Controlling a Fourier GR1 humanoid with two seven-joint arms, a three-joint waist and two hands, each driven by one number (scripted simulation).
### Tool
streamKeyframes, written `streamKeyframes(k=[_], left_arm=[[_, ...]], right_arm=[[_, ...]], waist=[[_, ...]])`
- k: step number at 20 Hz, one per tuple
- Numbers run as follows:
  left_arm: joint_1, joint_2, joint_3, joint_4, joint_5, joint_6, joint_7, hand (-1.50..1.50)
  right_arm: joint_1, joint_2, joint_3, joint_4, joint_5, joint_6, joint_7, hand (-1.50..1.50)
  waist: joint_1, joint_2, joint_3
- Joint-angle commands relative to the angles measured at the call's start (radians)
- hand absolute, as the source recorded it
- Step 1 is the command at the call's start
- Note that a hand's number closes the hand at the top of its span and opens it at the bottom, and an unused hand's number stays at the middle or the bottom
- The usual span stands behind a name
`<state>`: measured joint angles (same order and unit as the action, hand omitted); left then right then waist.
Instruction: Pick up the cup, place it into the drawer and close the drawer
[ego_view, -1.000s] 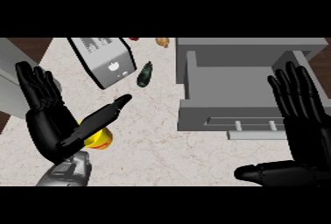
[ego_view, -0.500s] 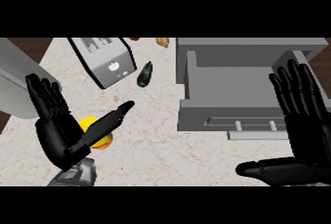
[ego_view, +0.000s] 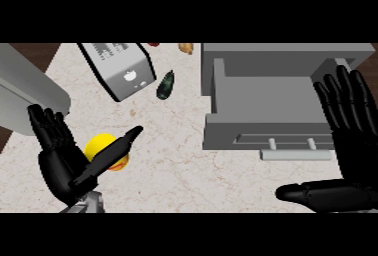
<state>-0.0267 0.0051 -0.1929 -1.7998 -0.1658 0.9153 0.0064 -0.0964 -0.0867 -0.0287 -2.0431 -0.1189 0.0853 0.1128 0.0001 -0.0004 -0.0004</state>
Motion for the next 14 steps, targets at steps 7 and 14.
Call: streamKeyframes(k=[7, 14], left_arm=[[0.078, -0.005, 0.008, 0.149, 0.214, 0.064, -0.253, -1.50], [0.188, -0.005, 0.053, 0.166, 0.366, -0.052, -0.392, -1.50]], right_arm=[[0.073, 0.002, 0.012, -0.112, -0.025, 0.013, 0.059, -1.50], [0.031, 0.022, 0.025, -0.025, 0.004, 0.015, -0.007, -1.50]], waist=[[-0.005, 0.000, 0.000], [0.002, 0.000, 0.000]])
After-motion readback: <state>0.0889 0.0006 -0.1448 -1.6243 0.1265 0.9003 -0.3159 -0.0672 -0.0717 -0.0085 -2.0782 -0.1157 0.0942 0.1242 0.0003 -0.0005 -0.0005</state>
